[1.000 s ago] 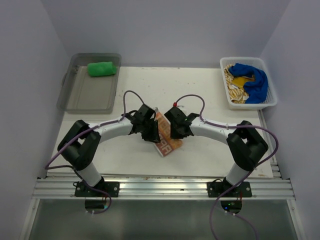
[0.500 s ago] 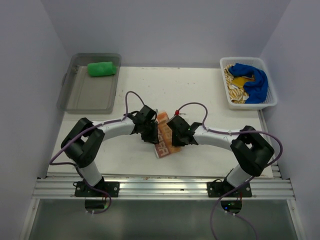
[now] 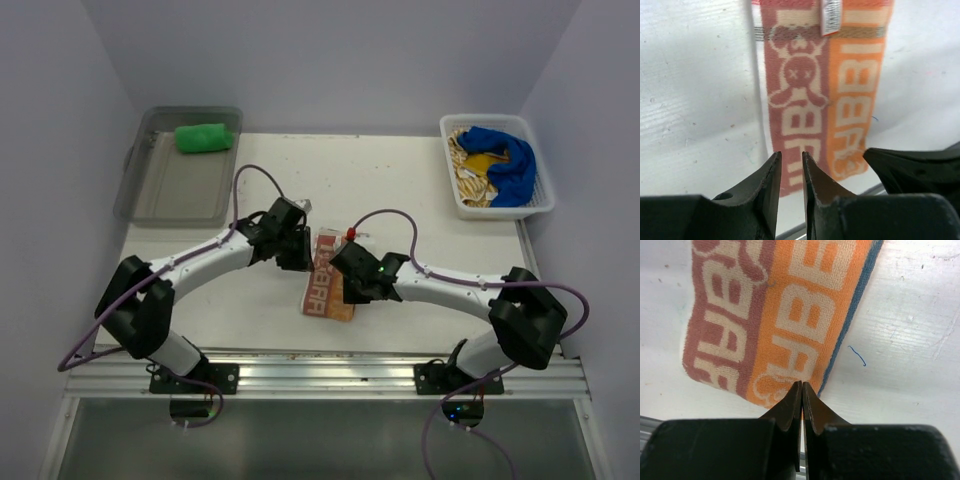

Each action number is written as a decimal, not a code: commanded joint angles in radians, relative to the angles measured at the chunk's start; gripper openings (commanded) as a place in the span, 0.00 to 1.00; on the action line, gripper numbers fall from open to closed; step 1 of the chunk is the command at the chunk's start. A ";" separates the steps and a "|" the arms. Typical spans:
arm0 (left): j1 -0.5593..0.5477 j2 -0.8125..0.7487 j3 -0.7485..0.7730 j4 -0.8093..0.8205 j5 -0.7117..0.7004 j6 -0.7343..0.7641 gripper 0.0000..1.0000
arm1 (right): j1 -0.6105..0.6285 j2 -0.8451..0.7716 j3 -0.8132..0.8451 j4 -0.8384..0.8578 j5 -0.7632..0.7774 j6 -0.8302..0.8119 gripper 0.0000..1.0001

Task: Roll the towels
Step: Fold the towel, then roll the towel

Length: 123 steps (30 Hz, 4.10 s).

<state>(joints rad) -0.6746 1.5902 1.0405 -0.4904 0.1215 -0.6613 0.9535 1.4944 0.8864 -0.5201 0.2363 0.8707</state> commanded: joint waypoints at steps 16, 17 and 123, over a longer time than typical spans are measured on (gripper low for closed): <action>-0.039 -0.013 -0.198 0.174 0.181 -0.029 0.24 | 0.025 -0.031 -0.004 0.006 -0.015 0.027 0.02; -0.039 -0.010 -0.200 0.173 0.173 -0.027 0.24 | 0.027 -0.023 -0.027 0.015 -0.023 0.033 0.02; 0.162 -0.168 -0.416 0.265 0.365 -0.127 0.00 | 0.272 0.063 0.109 0.085 0.085 -0.550 0.60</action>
<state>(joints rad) -0.5117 1.4193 0.5816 -0.2005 0.4892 -0.7704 1.1683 1.5936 0.9577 -0.4068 0.1890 0.3798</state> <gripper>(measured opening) 0.027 0.592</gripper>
